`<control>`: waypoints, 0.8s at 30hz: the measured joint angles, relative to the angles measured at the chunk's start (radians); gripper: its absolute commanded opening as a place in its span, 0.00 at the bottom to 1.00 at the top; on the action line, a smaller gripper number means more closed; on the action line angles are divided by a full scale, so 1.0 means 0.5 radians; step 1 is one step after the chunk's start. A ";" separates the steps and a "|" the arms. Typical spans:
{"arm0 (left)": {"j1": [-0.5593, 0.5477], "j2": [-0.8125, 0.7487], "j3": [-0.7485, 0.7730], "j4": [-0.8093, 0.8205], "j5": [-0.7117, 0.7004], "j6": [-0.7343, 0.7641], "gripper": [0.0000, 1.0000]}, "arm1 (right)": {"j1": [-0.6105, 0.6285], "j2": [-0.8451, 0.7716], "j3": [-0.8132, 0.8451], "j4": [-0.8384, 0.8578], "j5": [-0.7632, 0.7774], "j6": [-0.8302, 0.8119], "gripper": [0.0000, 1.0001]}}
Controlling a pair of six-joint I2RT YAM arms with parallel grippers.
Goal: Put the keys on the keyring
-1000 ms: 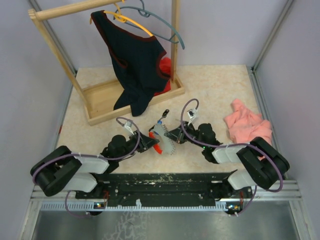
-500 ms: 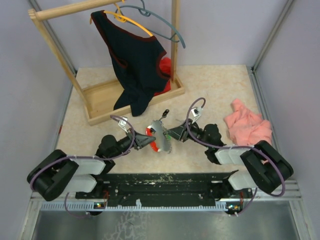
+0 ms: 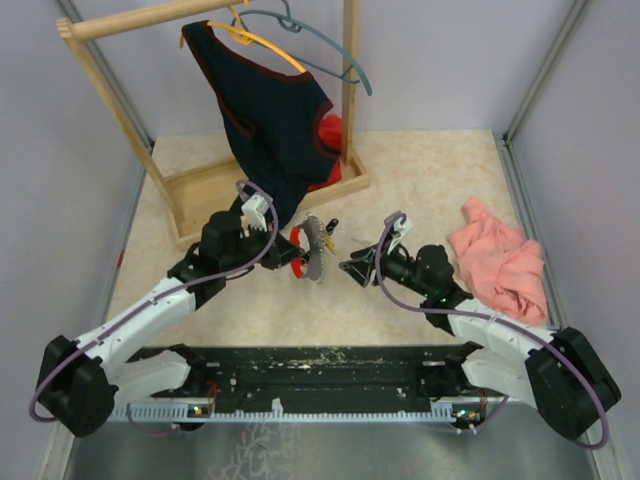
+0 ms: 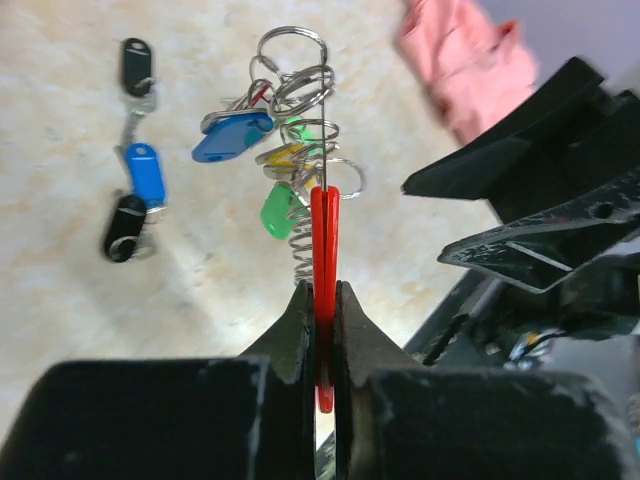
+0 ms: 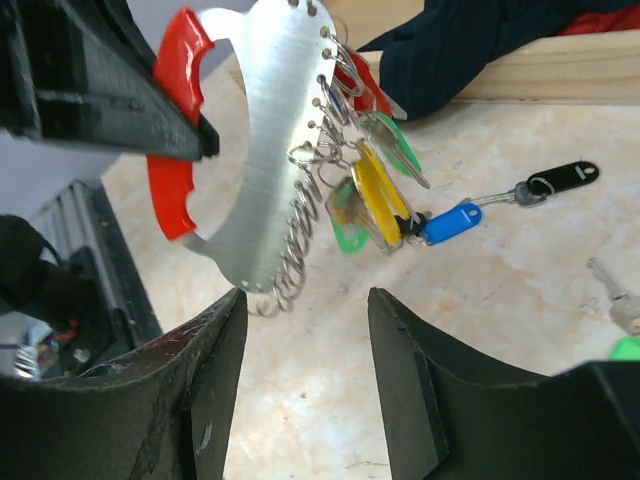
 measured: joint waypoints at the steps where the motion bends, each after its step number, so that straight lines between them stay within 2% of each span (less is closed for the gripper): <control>1: 0.000 0.014 0.101 -0.156 -0.014 0.085 0.00 | 0.013 -0.026 0.005 -0.055 0.016 -0.078 0.53; 8: 0.000 0.227 0.779 -1.117 -0.192 0.652 0.00 | 0.177 -0.050 0.051 -0.198 0.117 -0.572 0.52; 11: 0.000 0.334 0.958 -1.361 -0.204 0.813 0.00 | 0.236 -0.044 0.049 -0.138 0.151 -0.741 0.52; 17: -0.027 0.479 1.064 -1.623 -0.137 1.027 0.01 | 0.317 0.076 0.039 0.124 0.206 -0.968 0.51; 24: -0.038 0.571 1.164 -1.784 -0.047 1.179 0.01 | 0.409 0.383 0.037 0.405 0.227 -1.146 0.52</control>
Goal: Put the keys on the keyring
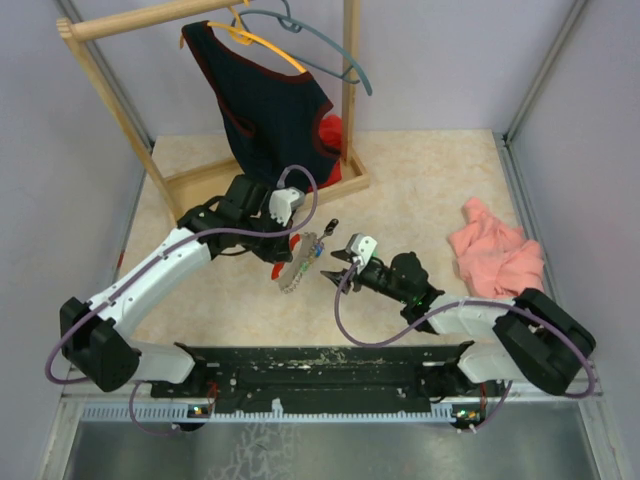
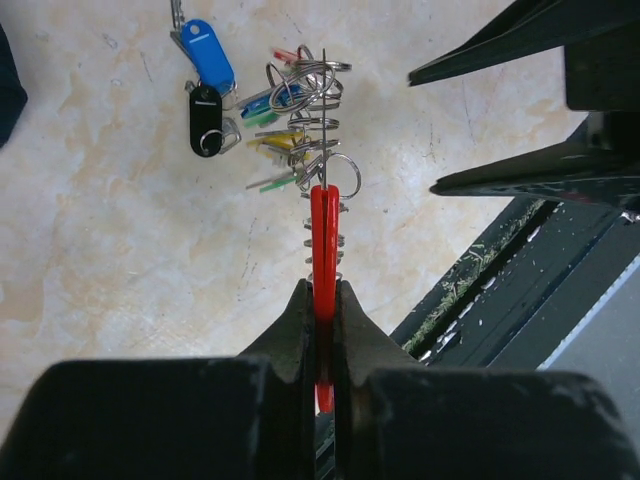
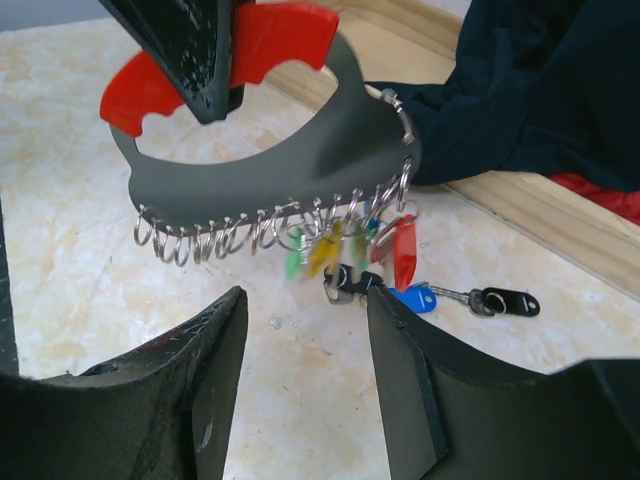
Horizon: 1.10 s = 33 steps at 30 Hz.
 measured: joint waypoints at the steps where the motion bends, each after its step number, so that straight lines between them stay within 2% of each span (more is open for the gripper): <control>1: 0.000 -0.001 0.015 -0.008 0.008 0.018 0.01 | 0.006 0.053 0.003 0.040 0.005 -0.007 0.54; 8: -0.008 -0.002 0.047 -0.027 0.034 0.094 0.01 | 0.060 0.388 0.102 0.278 0.051 0.007 0.64; 12: -0.031 -0.002 0.047 -0.036 0.062 0.117 0.01 | 0.067 0.540 0.120 0.452 0.156 0.021 0.64; 17: -0.043 -0.002 0.047 -0.063 0.070 0.130 0.01 | 0.067 0.700 0.118 0.617 0.488 0.028 0.61; 24: -0.045 -0.002 0.085 -0.150 -0.003 0.146 0.00 | 0.067 0.692 0.102 0.642 0.819 0.027 0.58; 33: -0.045 0.027 0.224 -0.259 -0.099 0.170 0.00 | 0.068 0.465 0.008 0.554 0.604 0.009 0.52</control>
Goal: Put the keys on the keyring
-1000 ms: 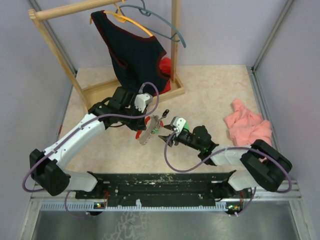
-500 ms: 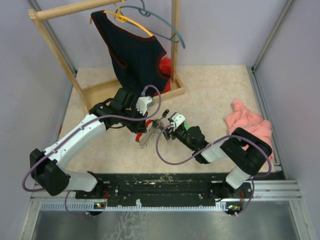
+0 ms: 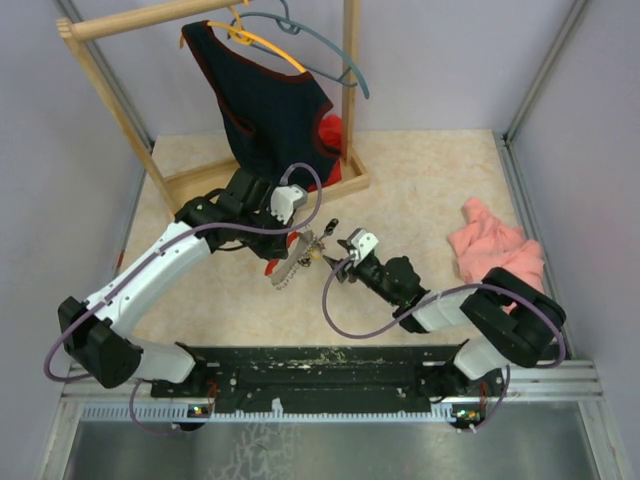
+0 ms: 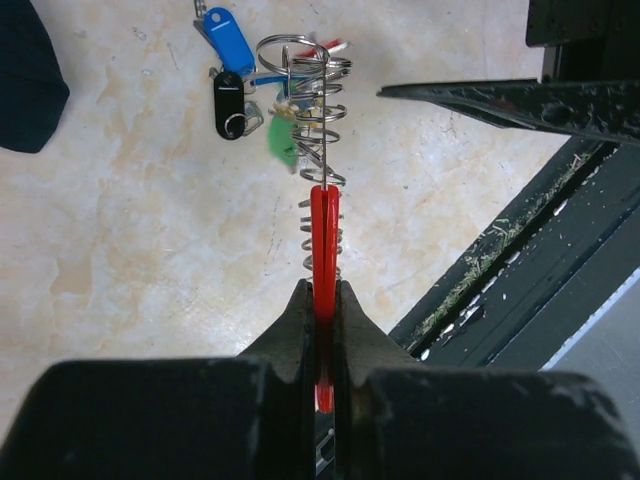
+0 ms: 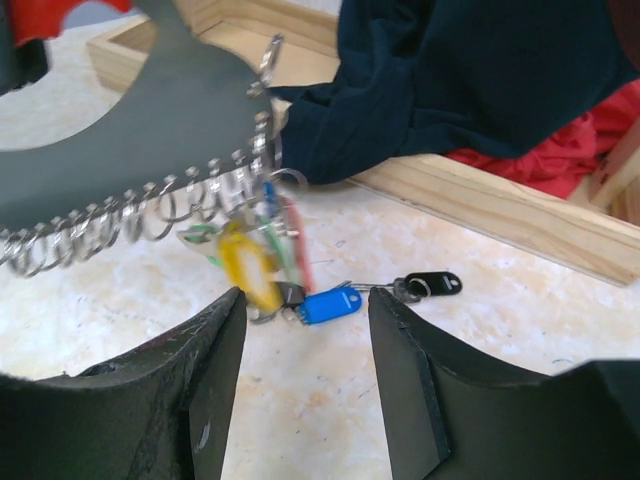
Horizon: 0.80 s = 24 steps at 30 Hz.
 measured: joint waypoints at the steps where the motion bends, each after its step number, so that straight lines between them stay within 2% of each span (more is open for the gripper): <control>1: 0.000 0.008 0.012 -0.011 -0.009 0.002 0.00 | 0.003 -0.009 -0.013 0.009 -0.034 -0.001 0.52; 10: -0.039 0.117 0.184 -0.155 -0.117 0.014 0.00 | 0.151 0.100 -0.117 0.332 -0.199 -0.094 0.45; 20: -0.122 0.221 0.291 -0.282 -0.200 0.037 0.00 | 0.291 0.397 -0.114 0.740 -0.204 -0.215 0.24; 24: -0.147 0.256 0.314 -0.317 -0.217 0.042 0.00 | 0.300 0.462 -0.112 0.776 -0.203 -0.229 0.22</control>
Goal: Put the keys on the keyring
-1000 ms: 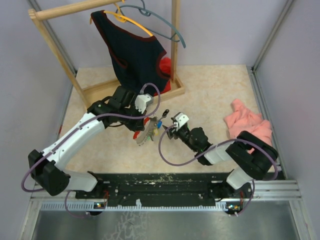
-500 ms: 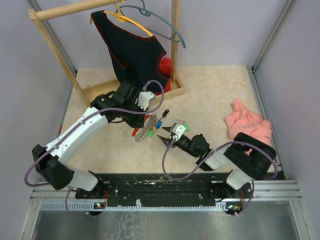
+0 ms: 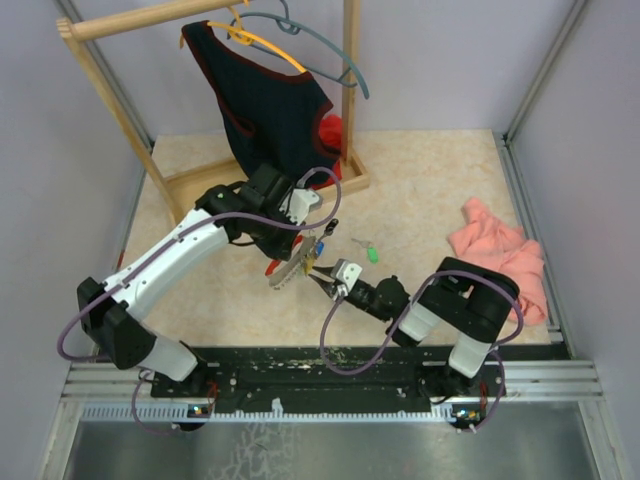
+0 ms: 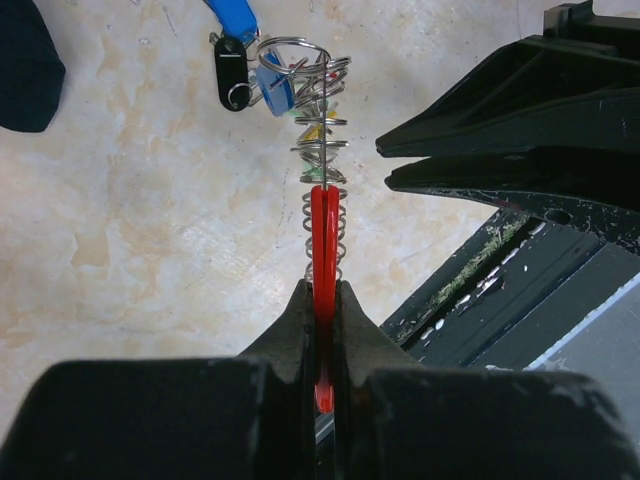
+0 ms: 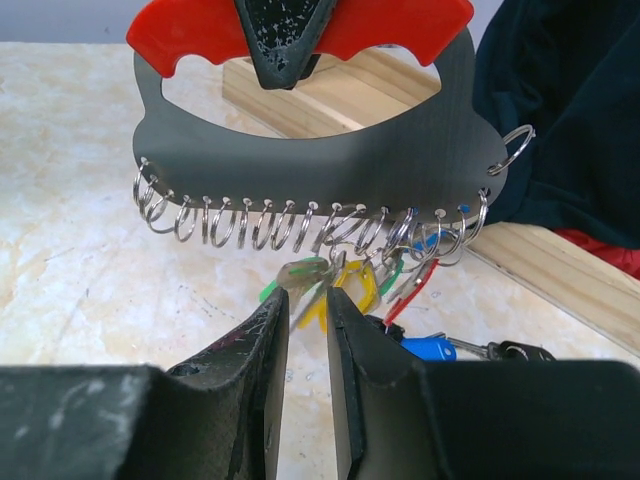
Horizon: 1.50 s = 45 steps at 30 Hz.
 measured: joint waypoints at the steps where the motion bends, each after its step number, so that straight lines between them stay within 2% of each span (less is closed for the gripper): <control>1: -0.005 0.004 0.000 -0.001 -0.003 0.000 0.00 | 0.002 0.012 0.002 0.005 0.000 -0.001 0.22; 11: -0.044 0.039 0.018 -0.027 -0.019 0.005 0.00 | 0.020 0.109 0.042 0.011 0.016 -0.027 0.16; 45: -0.111 0.063 0.032 -0.027 -0.016 0.005 0.00 | 0.040 0.138 0.081 0.014 0.143 -0.052 0.18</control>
